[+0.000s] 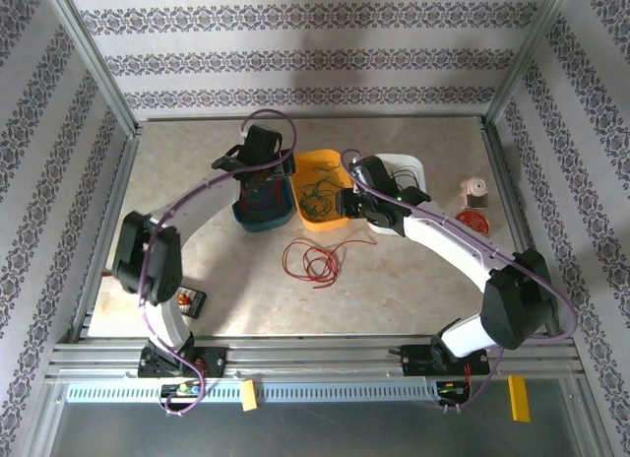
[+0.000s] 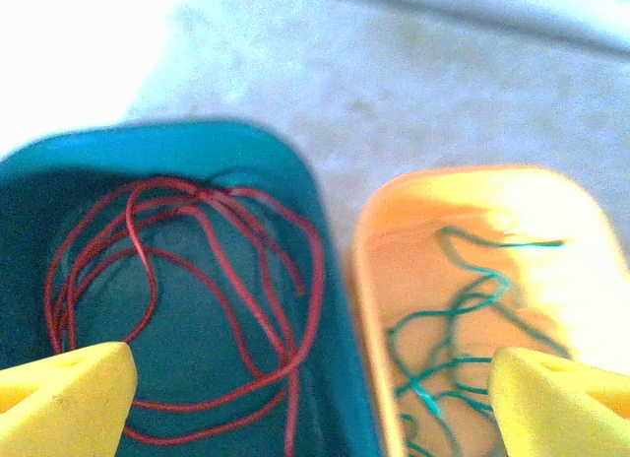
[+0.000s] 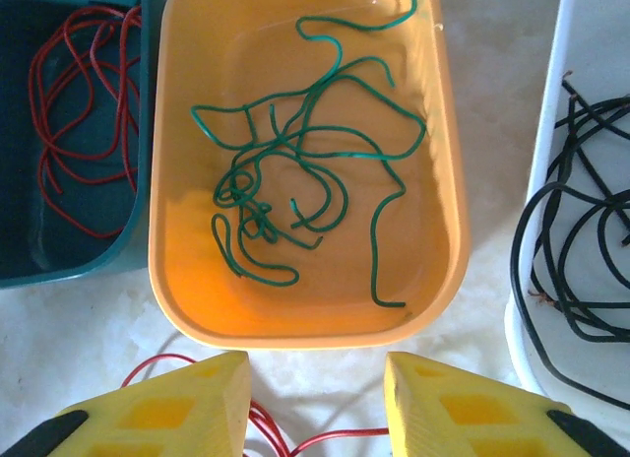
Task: Untangle the cables
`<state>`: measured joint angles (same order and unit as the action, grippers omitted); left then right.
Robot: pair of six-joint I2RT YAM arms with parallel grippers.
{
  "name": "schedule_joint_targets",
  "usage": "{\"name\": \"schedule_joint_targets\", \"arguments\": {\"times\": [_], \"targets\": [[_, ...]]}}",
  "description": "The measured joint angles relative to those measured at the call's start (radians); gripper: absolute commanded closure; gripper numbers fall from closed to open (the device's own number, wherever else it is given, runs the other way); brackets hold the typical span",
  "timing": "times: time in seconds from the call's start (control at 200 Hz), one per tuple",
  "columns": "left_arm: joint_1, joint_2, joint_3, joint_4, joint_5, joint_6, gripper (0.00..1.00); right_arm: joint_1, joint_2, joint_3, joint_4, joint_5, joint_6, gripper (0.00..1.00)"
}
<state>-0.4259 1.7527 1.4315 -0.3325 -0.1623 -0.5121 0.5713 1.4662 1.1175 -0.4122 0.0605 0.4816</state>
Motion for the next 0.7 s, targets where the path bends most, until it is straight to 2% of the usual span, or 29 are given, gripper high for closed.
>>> {"name": "schedule_joint_targets", "arguments": {"times": [0.145,0.235,0.395,0.46,0.59,0.7], "targets": [[-0.064,-0.153,-0.085,0.015,0.009,0.053,0.07,0.000,-0.048,-0.060,0.011,0.025,0.015,0.59],[-0.134,-0.219,-0.190,0.014,0.056,0.098,0.07,0.001,-0.084,-0.114,0.023,0.046,0.031,0.59],[-0.257,-0.245,-0.385,-0.023,0.163,0.158,0.09,0.001,-0.122,-0.211,0.029,0.086,0.085,0.59],[-0.291,-0.245,-0.447,-0.058,0.175,0.169,0.13,0.001,-0.123,-0.233,0.028,0.093,0.102,0.58],[-0.297,-0.249,-0.543,-0.084,0.181,0.172,0.15,0.001,-0.123,-0.245,0.035,0.104,0.127,0.59],[-0.268,-0.248,-0.582,-0.081,0.203,0.166,0.17,0.001,-0.123,-0.245,0.051,0.107,0.135,0.59]]}}
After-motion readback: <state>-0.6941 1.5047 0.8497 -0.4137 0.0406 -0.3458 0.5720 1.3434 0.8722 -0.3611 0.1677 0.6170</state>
